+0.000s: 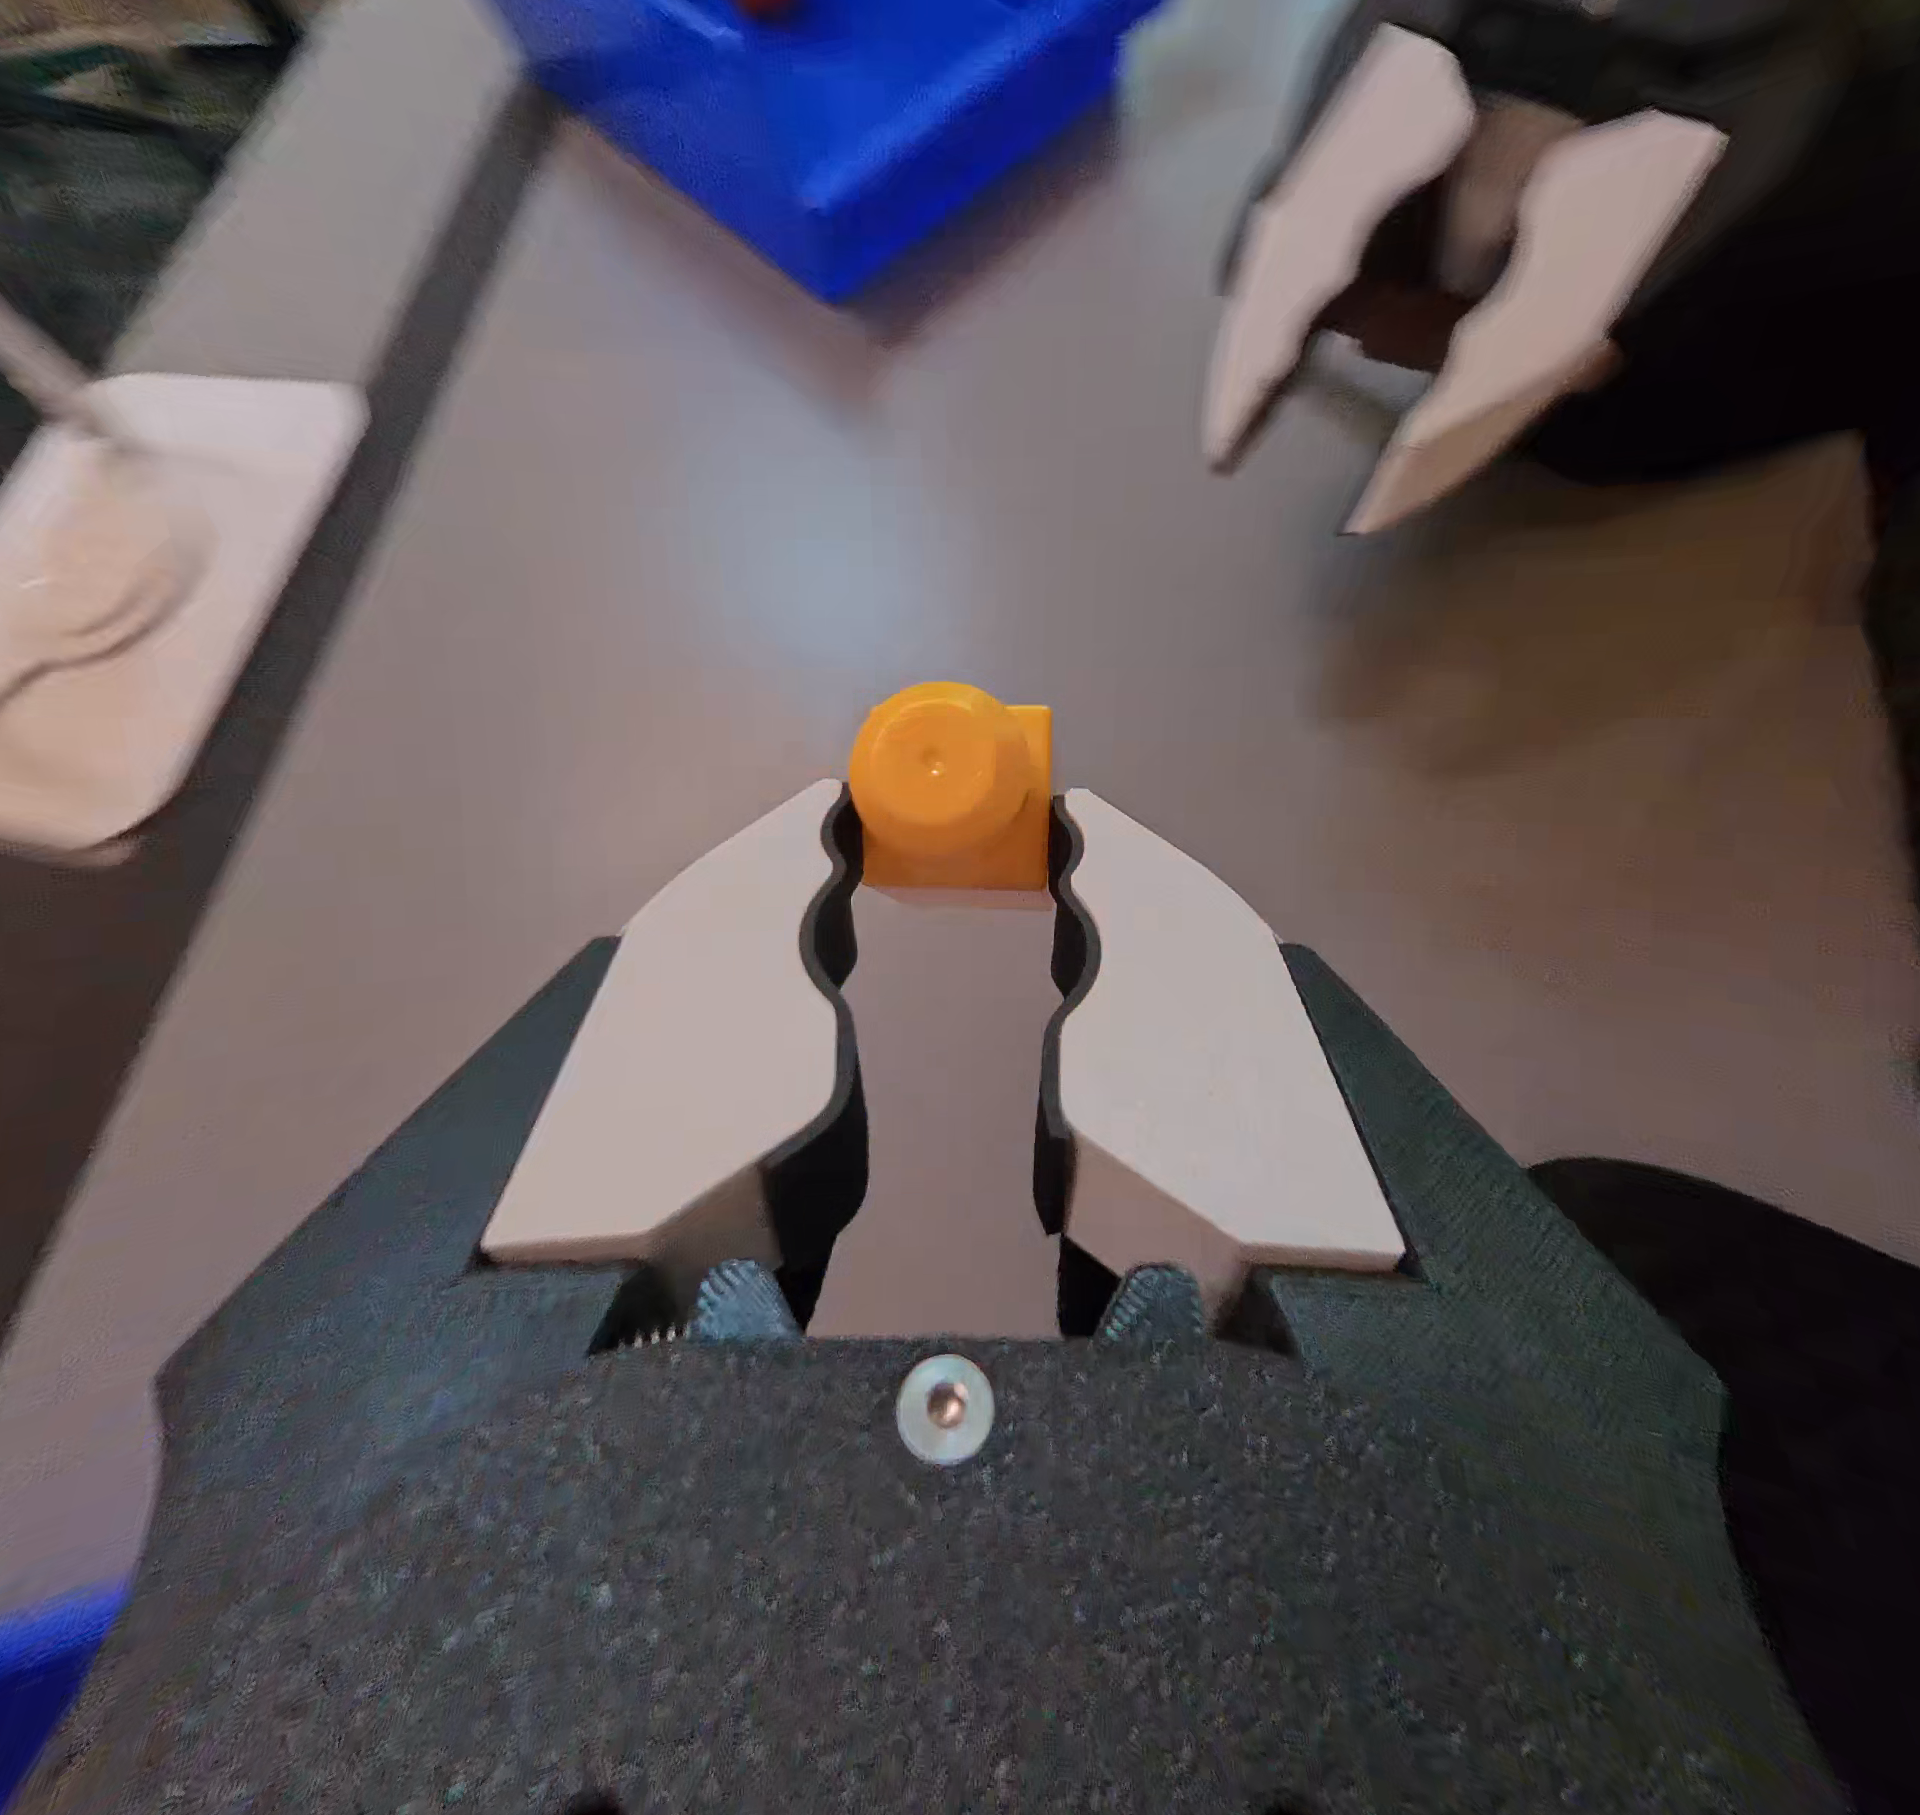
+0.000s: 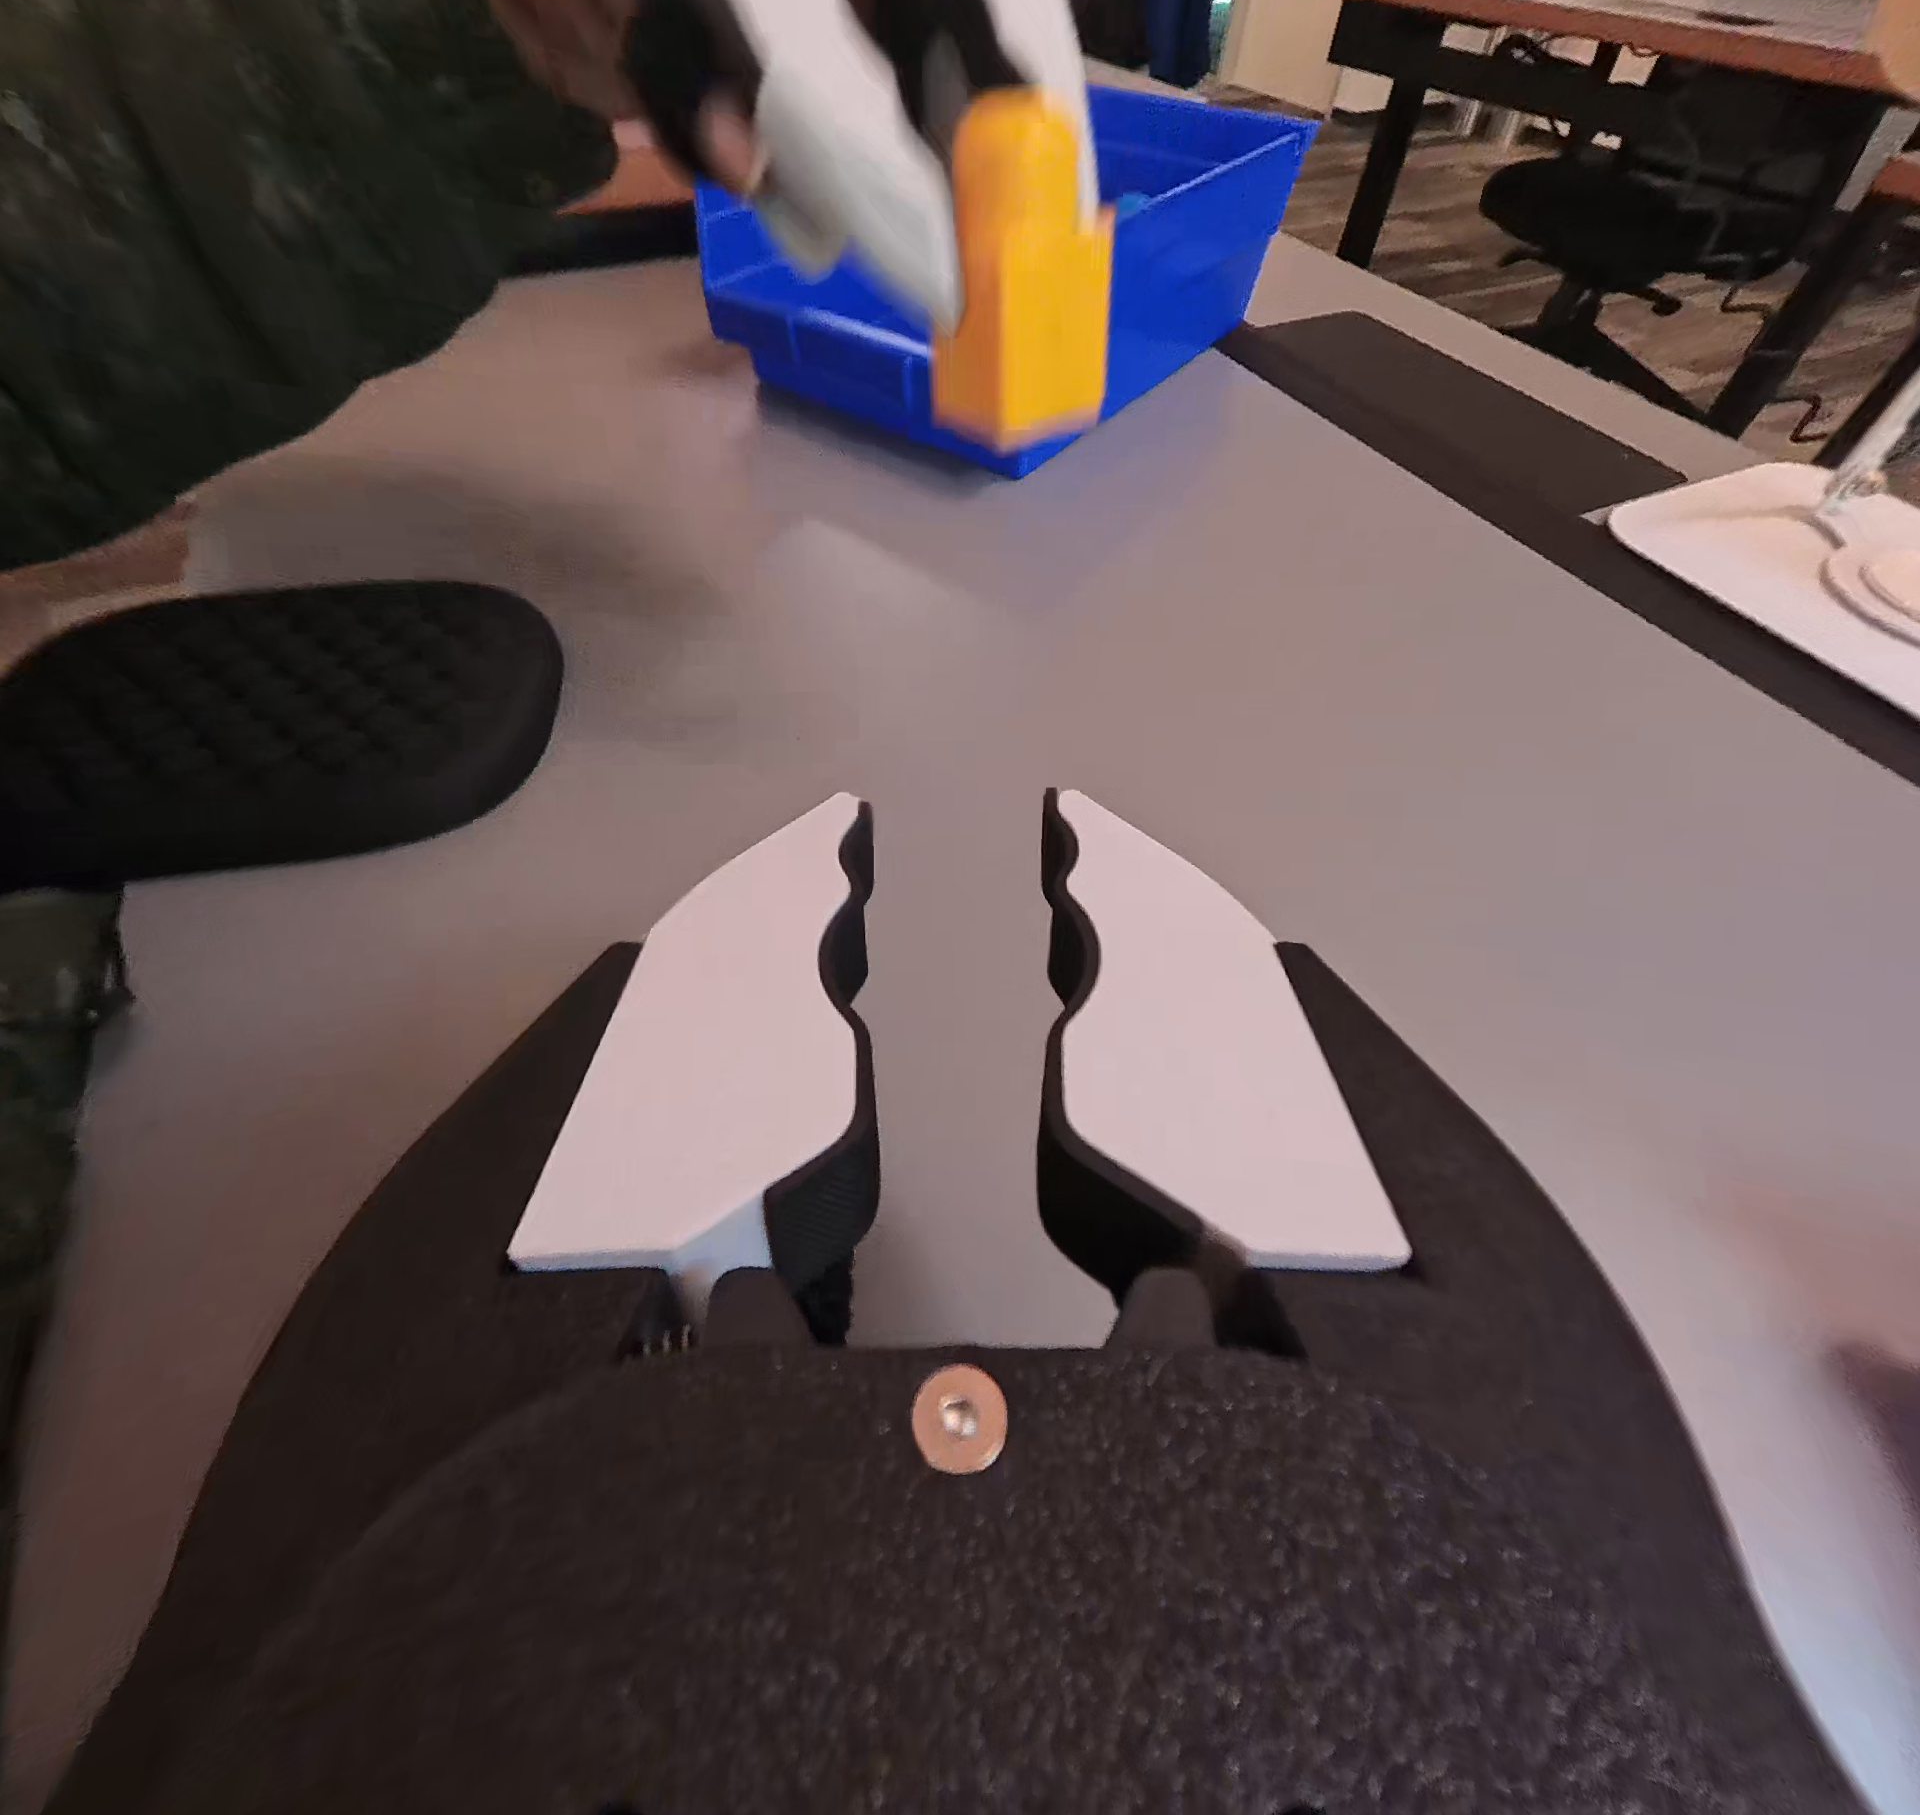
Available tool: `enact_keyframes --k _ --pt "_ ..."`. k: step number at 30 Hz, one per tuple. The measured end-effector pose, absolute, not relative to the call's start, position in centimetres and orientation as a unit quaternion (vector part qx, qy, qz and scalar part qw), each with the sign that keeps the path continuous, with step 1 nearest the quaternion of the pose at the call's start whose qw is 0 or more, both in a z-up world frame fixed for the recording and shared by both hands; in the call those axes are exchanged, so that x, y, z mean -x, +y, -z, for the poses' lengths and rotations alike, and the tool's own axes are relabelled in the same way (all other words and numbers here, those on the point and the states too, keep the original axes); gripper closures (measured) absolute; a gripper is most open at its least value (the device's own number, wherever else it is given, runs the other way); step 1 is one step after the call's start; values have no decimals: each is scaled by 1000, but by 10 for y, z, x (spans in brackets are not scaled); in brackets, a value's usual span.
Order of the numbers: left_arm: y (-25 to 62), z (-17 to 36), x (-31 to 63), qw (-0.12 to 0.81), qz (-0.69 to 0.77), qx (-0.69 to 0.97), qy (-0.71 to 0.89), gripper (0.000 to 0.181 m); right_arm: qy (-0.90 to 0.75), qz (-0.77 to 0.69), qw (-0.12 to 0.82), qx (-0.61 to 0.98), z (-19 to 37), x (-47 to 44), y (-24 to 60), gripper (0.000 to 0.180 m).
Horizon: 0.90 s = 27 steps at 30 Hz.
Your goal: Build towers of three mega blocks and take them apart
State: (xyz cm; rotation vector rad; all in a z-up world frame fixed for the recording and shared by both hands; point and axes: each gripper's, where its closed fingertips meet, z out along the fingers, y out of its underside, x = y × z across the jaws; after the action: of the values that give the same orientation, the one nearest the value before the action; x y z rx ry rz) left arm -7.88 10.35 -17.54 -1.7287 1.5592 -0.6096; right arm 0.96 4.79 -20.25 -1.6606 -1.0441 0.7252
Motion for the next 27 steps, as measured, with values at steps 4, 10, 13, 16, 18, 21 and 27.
enact_keyframes --k 4,10,13,16,18,21,27 --pt "46 239 16 308 281 631 655 146 -423 -294 524 679 194 -17 51 147" --pt "40 257 -1 300 278 627 663 123 -381 -307 532 691 189 -38 63 147" --pt "74 216 28 357 273 647 616 122 -377 -308 534 691 187 -41 65 147" --pt "157 159 98 481 208 696 491 128 -376 -314 533 691 186 -41 65 147" --pt "222 131 170 546 175 741 349 132 -376 -319 531 689 186 -39 64 147" --pt "294 136 289 556 123 809 144 134 -376 -322 529 690 186 -38 63 147" --pt "345 207 371 477 48 877 34 130 -372 -331 521 693 190 -38 64 147"
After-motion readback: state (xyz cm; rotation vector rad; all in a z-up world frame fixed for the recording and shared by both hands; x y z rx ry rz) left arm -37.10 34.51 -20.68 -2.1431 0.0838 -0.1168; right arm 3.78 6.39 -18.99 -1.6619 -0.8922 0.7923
